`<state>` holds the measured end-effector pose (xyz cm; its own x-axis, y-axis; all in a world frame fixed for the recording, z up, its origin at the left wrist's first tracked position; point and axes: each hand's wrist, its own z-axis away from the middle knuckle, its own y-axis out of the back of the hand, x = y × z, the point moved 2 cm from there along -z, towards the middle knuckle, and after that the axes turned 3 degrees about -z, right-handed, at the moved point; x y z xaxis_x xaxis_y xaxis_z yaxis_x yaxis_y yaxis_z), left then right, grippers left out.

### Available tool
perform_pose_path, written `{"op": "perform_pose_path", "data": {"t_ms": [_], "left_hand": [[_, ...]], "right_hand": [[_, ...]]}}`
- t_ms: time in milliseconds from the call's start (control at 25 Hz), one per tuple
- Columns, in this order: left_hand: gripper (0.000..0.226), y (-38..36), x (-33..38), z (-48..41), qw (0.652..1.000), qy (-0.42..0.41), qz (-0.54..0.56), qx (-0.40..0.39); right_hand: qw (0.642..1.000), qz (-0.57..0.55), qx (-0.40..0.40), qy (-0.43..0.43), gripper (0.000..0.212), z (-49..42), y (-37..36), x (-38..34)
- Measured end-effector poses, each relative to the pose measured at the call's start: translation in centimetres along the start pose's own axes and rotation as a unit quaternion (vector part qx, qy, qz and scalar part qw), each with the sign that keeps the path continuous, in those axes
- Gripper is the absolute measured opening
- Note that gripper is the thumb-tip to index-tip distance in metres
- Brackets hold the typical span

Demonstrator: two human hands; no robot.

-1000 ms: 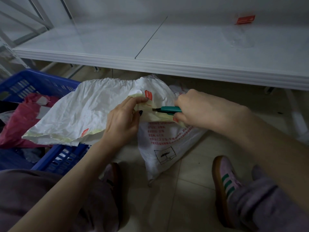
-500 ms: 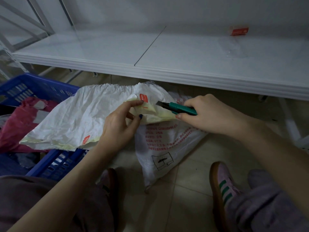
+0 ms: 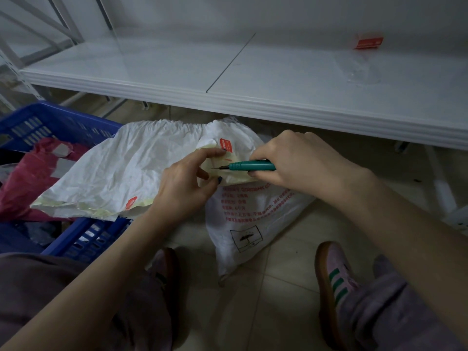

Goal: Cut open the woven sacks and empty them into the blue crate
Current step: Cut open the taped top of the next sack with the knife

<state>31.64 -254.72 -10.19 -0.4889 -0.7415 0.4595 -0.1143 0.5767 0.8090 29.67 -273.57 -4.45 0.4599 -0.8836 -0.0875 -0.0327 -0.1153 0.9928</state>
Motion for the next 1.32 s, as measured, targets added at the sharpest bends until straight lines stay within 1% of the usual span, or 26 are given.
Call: {"op": "perform_pose_path", "data": {"t_ms": [200,320,400,520,720,880,960,1000,1120,1320], "left_hand": [[0.051,-0.1,0.3,0.1,1.0,-0.013,-0.01,-0.022],[0.053,-0.1,0.3,0.3,0.999,-0.016,-0.011,-0.038],[0.056,0.1,0.2,0.1,0.999,-0.008,-0.001,-0.034],[0.057,0.4,-0.3,0.1,1.0,0.001,0.01,-0.029],[0.051,-0.1,-0.1,0.3,1.0,-0.013,-0.002,-0.027],[0.037,-0.3,0.3,0.0,1.0,-0.017,-0.017,0.017],[0.027,-0.5,0.6,-0.2,0.999,0.0,0.001,0.054],[0.026,-0.6,0.7,-0.2,0.997,0.009,0.009,0.07],[0.033,-1.3,0.9,0.0,0.996,0.021,0.014,0.087],[0.048,-2.1,0.7,-0.6,0.998,-0.008,0.022,0.056]], "right_hand": [[0.998,0.05,0.009,-0.025,0.029,-0.4,-0.2,-0.8],[0.996,0.087,0.002,-0.032,0.022,-0.6,-0.8,-1.9],[0.995,0.097,-0.006,-0.038,0.02,-0.5,-1.0,-1.4],[0.996,0.066,-0.02,-0.057,0.028,0.0,-0.9,0.4],[0.996,0.012,-0.038,-0.084,0.031,1.0,-0.4,2.3],[0.988,-0.09,-0.071,-0.1,0.032,1.4,-0.3,3.6],[0.986,-0.105,-0.075,-0.104,0.032,1.6,-0.1,4.0],[0.986,-0.107,-0.075,-0.102,0.031,1.7,-0.2,4.0],[0.987,-0.114,-0.076,-0.086,0.027,1.9,-0.6,3.7],[0.988,-0.097,-0.055,-0.106,0.025,1.8,-0.5,3.6]]}}
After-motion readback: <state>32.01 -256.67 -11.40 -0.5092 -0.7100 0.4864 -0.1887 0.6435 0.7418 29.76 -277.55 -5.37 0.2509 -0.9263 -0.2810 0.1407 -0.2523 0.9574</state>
